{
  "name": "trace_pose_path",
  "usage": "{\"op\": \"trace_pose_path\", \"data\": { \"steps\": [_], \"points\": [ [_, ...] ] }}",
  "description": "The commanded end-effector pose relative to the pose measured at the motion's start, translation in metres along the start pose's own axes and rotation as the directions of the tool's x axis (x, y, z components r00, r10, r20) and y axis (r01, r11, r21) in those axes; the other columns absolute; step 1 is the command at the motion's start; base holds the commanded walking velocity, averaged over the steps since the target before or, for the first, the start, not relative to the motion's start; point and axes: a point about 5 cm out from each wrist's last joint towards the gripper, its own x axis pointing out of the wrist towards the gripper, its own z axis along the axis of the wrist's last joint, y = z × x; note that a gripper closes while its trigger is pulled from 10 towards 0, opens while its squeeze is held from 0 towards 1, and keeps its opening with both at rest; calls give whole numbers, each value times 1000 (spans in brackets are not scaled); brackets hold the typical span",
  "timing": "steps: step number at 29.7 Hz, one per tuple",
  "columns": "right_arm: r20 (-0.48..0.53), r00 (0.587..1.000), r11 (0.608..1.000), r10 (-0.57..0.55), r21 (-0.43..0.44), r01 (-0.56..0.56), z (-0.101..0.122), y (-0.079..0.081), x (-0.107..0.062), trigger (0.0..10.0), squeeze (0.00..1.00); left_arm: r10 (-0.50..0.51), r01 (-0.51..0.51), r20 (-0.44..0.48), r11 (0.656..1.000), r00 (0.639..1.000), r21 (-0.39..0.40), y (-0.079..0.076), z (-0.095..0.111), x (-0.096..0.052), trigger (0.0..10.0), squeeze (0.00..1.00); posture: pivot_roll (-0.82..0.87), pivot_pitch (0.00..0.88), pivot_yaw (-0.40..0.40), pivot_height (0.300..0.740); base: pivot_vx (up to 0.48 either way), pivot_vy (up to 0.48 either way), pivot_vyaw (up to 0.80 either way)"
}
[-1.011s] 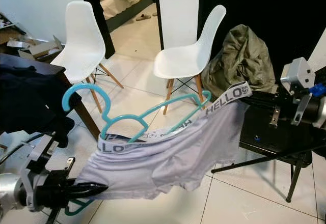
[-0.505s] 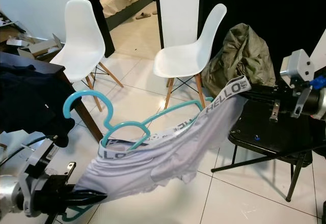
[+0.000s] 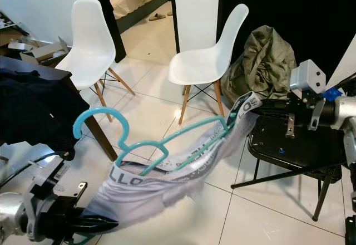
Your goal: Hang hanger
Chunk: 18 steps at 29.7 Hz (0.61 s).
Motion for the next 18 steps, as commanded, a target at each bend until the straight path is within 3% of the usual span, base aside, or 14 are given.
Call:
{"op": "trace_pose_path", "data": {
  "steps": [1,4,8,10,18],
  "points": [
    [-1,999,999,35,-39,-35,6,1,6,0,0,-14,14,-36,1000,999,0,-1,1,-2,9804,0,16,92,42,740,0,0,0],
    [-3,999,998,49,-49,-50,7,1,7,0,0,-11,11,-37,1000,999,1,-1,0,-2,9725,0,13,94,42,740,0,0,0],
    [-67,973,965,220,-134,-227,20,22,26,0,0,60,-59,-26,997,998,42,9,-2,3,9176,0,2,97,44,740,0,0,0],
    [-95,965,955,245,-145,-257,19,26,28,0,0,89,-88,-22,994,996,64,13,-1,4,9059,0,-1,98,41,740,0,0,0],
    [-124,960,950,251,-157,-269,19,25,28,0,0,109,-106,-34,991,993,84,15,0,4,8745,0,-1,101,40,740,0,0,0]
  ]
}}
